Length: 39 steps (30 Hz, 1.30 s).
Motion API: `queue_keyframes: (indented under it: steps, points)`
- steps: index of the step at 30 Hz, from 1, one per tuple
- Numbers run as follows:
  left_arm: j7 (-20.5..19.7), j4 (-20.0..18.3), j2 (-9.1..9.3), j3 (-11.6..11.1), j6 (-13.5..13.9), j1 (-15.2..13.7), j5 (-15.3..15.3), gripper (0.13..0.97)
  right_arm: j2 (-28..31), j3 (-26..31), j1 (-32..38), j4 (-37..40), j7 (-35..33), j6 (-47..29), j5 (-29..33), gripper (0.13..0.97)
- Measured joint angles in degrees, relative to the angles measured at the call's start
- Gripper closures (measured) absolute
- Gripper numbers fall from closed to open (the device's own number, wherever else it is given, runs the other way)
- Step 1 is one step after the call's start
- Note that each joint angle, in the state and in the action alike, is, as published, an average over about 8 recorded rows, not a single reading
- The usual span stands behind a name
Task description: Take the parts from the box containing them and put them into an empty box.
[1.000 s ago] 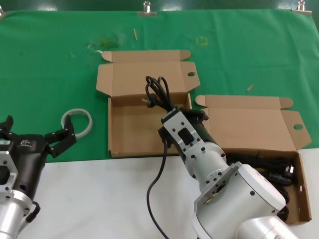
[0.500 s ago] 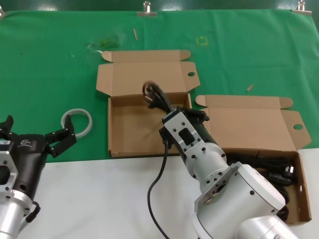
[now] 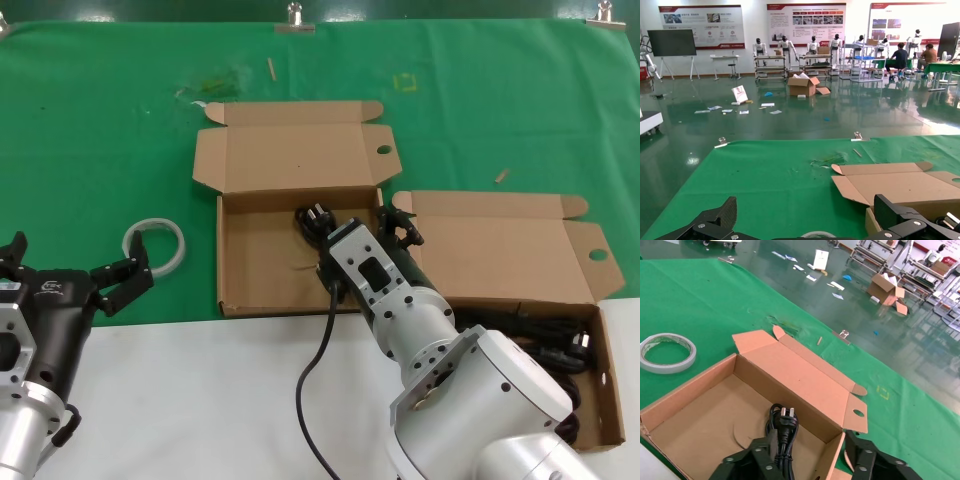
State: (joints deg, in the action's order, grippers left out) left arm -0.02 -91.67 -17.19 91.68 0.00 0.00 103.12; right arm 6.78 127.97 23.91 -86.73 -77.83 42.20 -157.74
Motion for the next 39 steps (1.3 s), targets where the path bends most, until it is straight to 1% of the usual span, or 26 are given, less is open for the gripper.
queue_keyframes:
  steps: [1,9,10,11,18,19,27,36,39]
  points:
    - [0.0,0.0,0.0,0.0,0.0,0.0,0.0,0.132,0.0,0.0,0.0,0.0,0.0,0.0,0.0,0.714]
    - [0.0,0.0,0.0,0.0,0.0,0.0,0.0,0.132,0.0,-0.03,-0.02,0.0,0.07,-0.04,0.05,0.526]
    - [0.0,0.0,0.0,0.0,0.0,0.0,0.0,0.132,0.0,-0.1,-0.07,-0.01,0.22,-0.13,0.16,0.526]
    - [0.0,0.0,0.0,0.0,0.0,0.0,0.0,0.132,0.0,-0.21,-0.14,-0.02,0.44,-0.24,0.31,0.501]
    - [0.0,0.0,0.0,0.0,0.0,0.0,0.0,0.132,0.02,-2.13,-1.42,-0.29,4.56,-2.48,3.2,0.33]
    - [0.0,0.0,0.0,0.0,0.0,0.0,0.0,0.132,0.02,-2.53,-1.68,-0.35,5.43,-2.94,3.81,0.33]
    - [0.0,0.0,0.0,0.0,0.0,0.0,0.0,0.132,0.02,-6.19,-4.08,-0.84,13.27,-7.19,9.31,0.2]
    - [0.0,0.0,0.0,0.0,0.0,0.0,0.0,0.132,0.02,-10.54,-6.94,-1.44,22.59,-12.25,15.85,0.136]
    - [0.0,0.0,0.0,0.0,0.0,0.0,0.0,0.132,0.02,-11.99,-7.9,-1.63,25.71,-13.93,18.04,0.136]
